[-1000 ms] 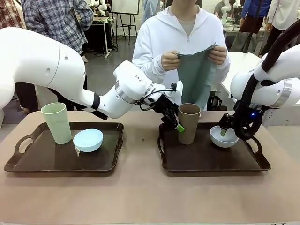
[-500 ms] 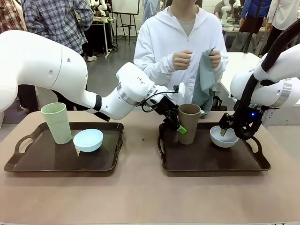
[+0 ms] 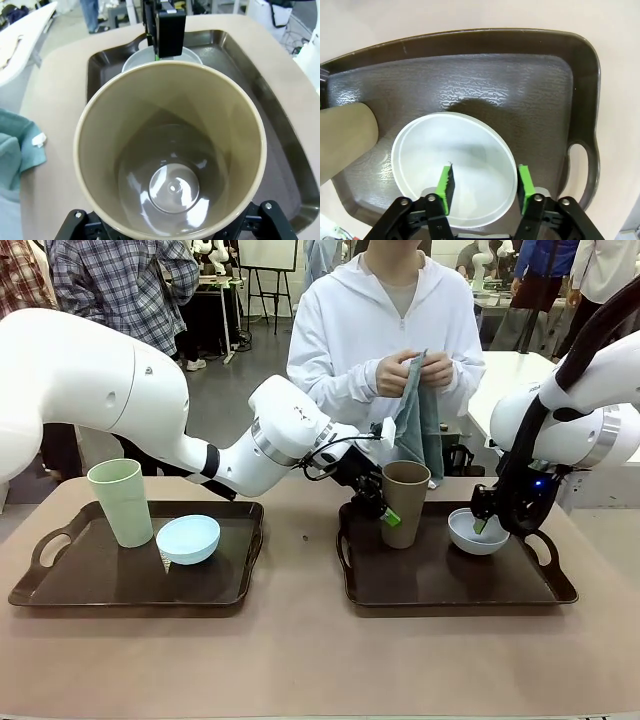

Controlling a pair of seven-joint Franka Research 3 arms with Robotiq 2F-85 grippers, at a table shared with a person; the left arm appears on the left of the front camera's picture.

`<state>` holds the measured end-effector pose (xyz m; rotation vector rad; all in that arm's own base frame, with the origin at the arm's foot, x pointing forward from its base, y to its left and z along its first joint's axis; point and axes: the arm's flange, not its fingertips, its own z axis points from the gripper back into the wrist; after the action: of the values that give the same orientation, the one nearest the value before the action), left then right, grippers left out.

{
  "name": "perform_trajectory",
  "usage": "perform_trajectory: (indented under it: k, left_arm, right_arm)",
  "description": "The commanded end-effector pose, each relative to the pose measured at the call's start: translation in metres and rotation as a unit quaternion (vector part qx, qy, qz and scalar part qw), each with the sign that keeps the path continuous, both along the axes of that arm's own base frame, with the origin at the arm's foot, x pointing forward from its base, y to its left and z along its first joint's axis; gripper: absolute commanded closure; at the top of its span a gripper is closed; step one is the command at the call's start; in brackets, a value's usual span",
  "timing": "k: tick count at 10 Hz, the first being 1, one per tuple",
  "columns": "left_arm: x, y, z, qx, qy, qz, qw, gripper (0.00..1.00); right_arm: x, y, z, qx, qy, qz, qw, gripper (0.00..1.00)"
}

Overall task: Set up a tray with a mat and arrange the tableware.
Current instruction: Pick up the Picnic Bowl and Reusable plastic cup from the Handle tray in front of the human's position and hold them in the air.

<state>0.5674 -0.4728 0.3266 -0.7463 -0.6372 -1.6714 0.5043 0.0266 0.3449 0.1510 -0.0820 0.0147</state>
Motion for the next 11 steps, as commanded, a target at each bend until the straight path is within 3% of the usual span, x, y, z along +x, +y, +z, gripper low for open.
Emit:
perform_trajectory:
  k: [1, 2, 3, 4, 5, 6, 7, 8, 10, 11]
  left_arm:
    - [0.005, -0.002, 0.005, 0.001, 0.007, -0.002, 1.000, 1.00]
    - [0.005, -0.001, 0.006, 0.000, 0.008, -0.001, 1.000, 1.00]
    - [0.005, -0.001, 0.006, -0.001, 0.008, 0.000, 1.000, 1.00]
    - [0.006, 0.000, 0.007, -0.003, 0.008, -0.001, 1.000, 0.75]
    - [0.006, 0.000, 0.008, -0.005, 0.009, 0.000, 1.000, 0.75]
    - [0.006, 0.002, 0.009, -0.008, 0.009, 0.000, 1.000, 1.00]
    - [0.005, 0.004, 0.012, -0.013, 0.007, -0.003, 1.000, 0.75]
    - [0.004, 0.006, 0.015, -0.016, 0.006, -0.004, 1.000, 1.00]
    - [-0.004, 0.012, 0.026, -0.009, 0.017, -0.011, 1.000, 1.00]
    - [-0.014, 0.016, 0.044, 0.004, 0.033, -0.005, 0.999, 1.00]
  right_arm:
    - [0.006, -0.002, -0.003, 0.017, 0.001, 0.006, 1.000, 1.00]
    - [0.005, -0.002, -0.003, 0.017, 0.001, 0.005, 1.000, 0.87]
    - [0.005, -0.002, -0.002, 0.018, 0.001, 0.005, 1.000, 0.98]
    - [0.006, -0.002, -0.002, 0.017, 0.001, 0.004, 1.000, 1.00]
    - [0.005, -0.003, -0.002, 0.013, 0.002, 0.003, 1.000, 1.00]
    - [0.005, -0.003, -0.001, 0.012, 0.000, 0.003, 1.000, 1.00]
    - [0.003, -0.005, 0.003, 0.010, -0.002, 0.001, 1.000, 1.00]
    - [0.001, -0.006, 0.009, -0.005, -0.007, -0.002, 1.000, 1.00]
    - [-0.014, -0.006, 0.040, -0.009, 0.000, -0.001, 1.000, 1.00]
    - [-0.031, -0.005, 0.072, 0.000, -0.018, 0.014, 1.000, 1.00]
